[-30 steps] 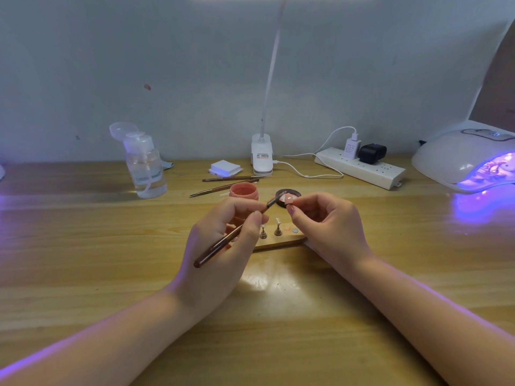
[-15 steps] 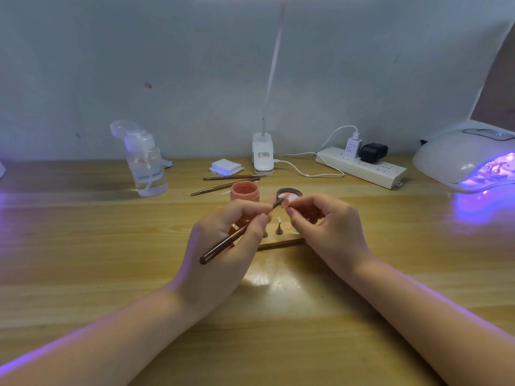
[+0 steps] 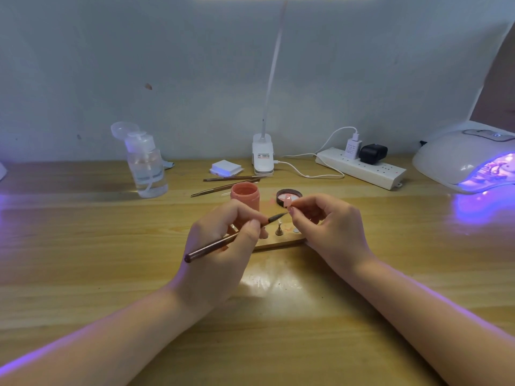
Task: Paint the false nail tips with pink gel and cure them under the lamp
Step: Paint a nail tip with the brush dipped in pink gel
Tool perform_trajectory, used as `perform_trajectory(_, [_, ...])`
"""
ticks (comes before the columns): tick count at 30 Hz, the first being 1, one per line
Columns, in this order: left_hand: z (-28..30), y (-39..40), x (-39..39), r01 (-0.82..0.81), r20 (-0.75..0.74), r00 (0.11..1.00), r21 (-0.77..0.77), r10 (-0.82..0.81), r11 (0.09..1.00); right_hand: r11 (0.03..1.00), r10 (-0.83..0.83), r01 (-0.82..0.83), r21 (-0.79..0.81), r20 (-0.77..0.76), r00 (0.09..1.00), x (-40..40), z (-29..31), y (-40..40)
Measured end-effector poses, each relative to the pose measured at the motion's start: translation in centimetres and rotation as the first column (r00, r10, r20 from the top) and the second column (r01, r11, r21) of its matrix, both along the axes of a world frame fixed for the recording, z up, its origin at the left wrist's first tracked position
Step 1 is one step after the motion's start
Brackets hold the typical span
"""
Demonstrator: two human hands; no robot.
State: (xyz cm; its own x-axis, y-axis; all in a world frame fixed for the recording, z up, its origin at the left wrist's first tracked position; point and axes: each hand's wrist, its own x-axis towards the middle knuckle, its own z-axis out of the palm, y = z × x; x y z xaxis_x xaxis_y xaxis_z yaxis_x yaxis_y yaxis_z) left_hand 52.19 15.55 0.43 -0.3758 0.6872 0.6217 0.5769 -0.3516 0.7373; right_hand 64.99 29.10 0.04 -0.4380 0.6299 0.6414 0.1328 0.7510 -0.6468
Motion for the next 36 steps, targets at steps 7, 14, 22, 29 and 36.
perform_trajectory(7, [-0.31, 0.46, 0.14, 0.086, 0.199, 0.976, -0.001, -0.084, 0.996, 0.998, 0.046, -0.046, -0.030, 0.011, 0.999, 0.01, -0.02, -0.10])
perform_trajectory(14, [0.02, 0.36, 0.05, 0.052, 0.209, 0.976, 0.046, -0.061, 0.998, 0.986, 0.058, -0.064, -0.155, -0.038, 0.998, 0.02, -0.07, 0.09])
perform_trajectory(22, [0.04, 0.34, -0.30, 0.068, 0.233, 0.969, 0.050, -0.077, 0.996, 0.975, 0.117, -0.124, -0.186, -0.047, 0.992, 0.13, 0.04, -0.04])
perform_trajectory(29, [0.04, 0.48, 0.01, 0.063, 0.234, 0.970, -0.005, -0.060, 0.998, 0.967, 0.133, -0.144, -0.210, -0.066, 0.989, 0.15, 0.07, -0.04])
perform_trajectory(36, [0.15, 0.36, 0.04, 0.050, 0.250, 0.967, 0.038, -0.058, 0.998, 0.966, 0.132, -0.146, -0.212, -0.077, 0.988, 0.15, 0.00, 0.04])
